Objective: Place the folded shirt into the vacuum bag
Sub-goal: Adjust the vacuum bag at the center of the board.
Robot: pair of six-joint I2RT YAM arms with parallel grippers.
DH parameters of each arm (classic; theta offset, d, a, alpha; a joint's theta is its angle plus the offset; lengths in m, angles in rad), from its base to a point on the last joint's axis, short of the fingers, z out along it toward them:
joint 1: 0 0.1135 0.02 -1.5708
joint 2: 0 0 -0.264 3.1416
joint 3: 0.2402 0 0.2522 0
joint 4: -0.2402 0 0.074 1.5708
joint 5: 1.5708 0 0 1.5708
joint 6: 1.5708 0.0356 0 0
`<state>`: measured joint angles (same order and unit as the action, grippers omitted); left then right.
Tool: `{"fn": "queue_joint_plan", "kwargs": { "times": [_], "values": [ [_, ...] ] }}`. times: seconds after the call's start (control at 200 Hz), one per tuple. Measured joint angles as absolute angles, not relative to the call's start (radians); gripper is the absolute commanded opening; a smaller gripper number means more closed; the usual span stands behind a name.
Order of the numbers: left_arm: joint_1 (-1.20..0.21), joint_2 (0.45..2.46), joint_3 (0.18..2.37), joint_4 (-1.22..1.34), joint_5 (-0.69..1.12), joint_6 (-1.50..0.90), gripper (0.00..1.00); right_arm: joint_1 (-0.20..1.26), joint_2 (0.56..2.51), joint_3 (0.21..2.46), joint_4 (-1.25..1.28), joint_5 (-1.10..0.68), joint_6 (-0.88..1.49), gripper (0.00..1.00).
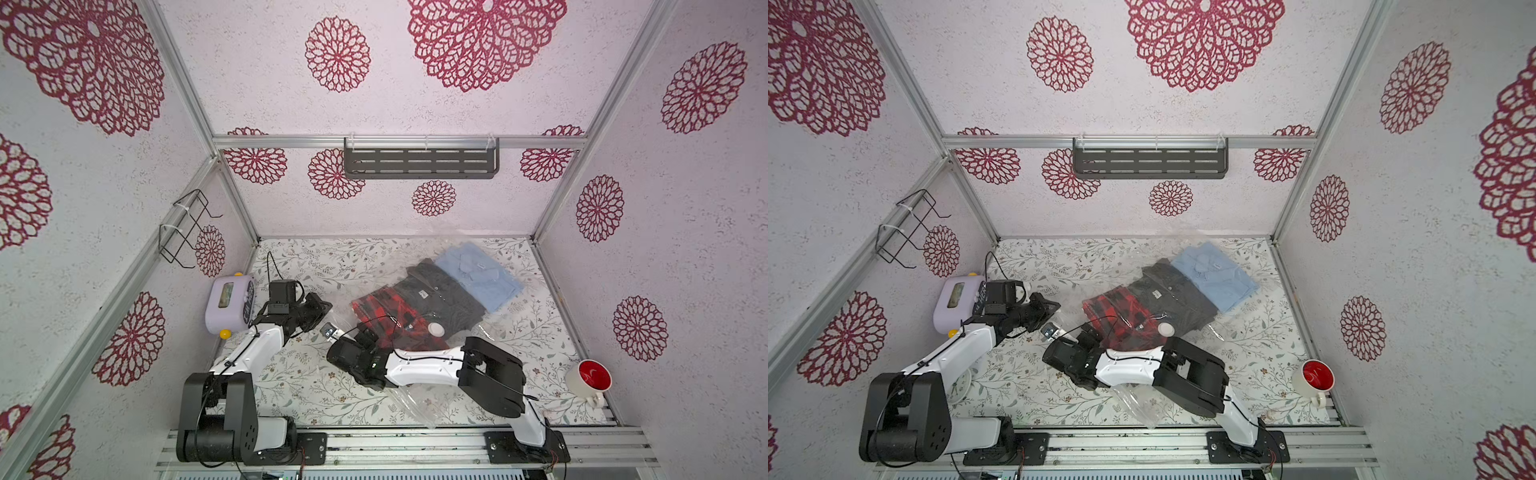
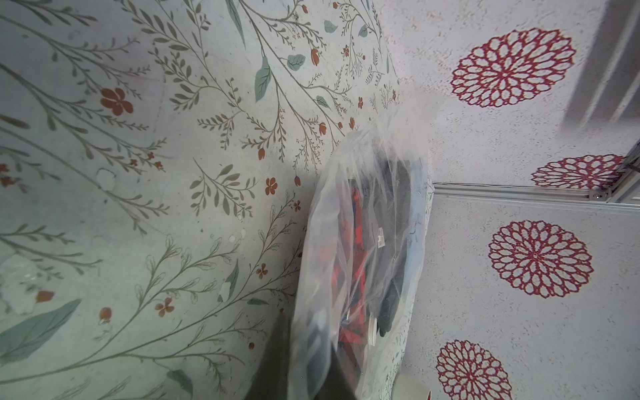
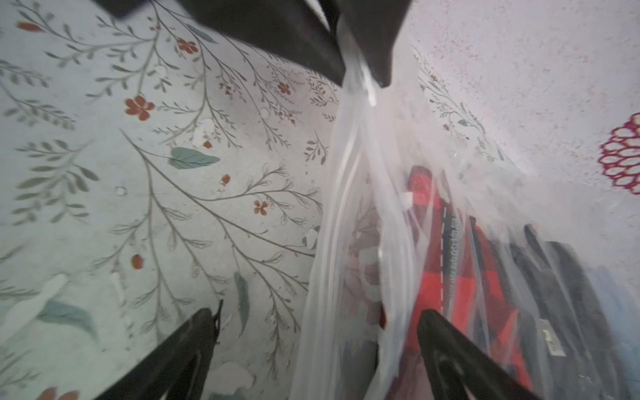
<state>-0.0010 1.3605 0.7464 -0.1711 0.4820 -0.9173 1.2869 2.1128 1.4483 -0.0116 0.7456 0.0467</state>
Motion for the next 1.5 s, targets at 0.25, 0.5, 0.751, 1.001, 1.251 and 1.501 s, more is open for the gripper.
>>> {"fn": "queue_joint_plan", "kwargs": {
  "times": [0.25, 0.5, 0.751, 1.001, 1.251, 1.501],
  "values": [
    [-0.001, 1.354, 0.755, -0.173, 0.487, -0.929, 0.13, 1.285, 2.143, 1.462, -0.028, 0.907, 0.051, 0.36],
    [0.004, 1.354, 0.79, -0.17, 0.497, -0.933, 0.6, 1.271, 2.096, 1.419, -0.025, 0.884, 0.047, 0.08],
    [0.025, 1.351, 0.844, -0.12, 0.479, -0.907, 0.83, 1.18, 1.925, 1.311, -0.053, 0.679, 0.039, 0.06],
    [0.034, 1.405, 0.82, 0.15, 0.533, -0.866, 0.99, 0.988, 1.669, 1.184, -0.091, 0.368, 0.036, 0.06],
    [0.033, 1.568, 0.839, 0.458, 0.695, -0.815, 0.97, 0.775, 1.548, 1.163, -0.178, 0.054, 0.022, 0.06],
    [0.029, 1.843, 0.904, 0.942, 0.928, -0.927, 0.97, 0.677, 1.506, 1.151, -0.273, -0.166, -0.001, 0.05]
  ]
}}
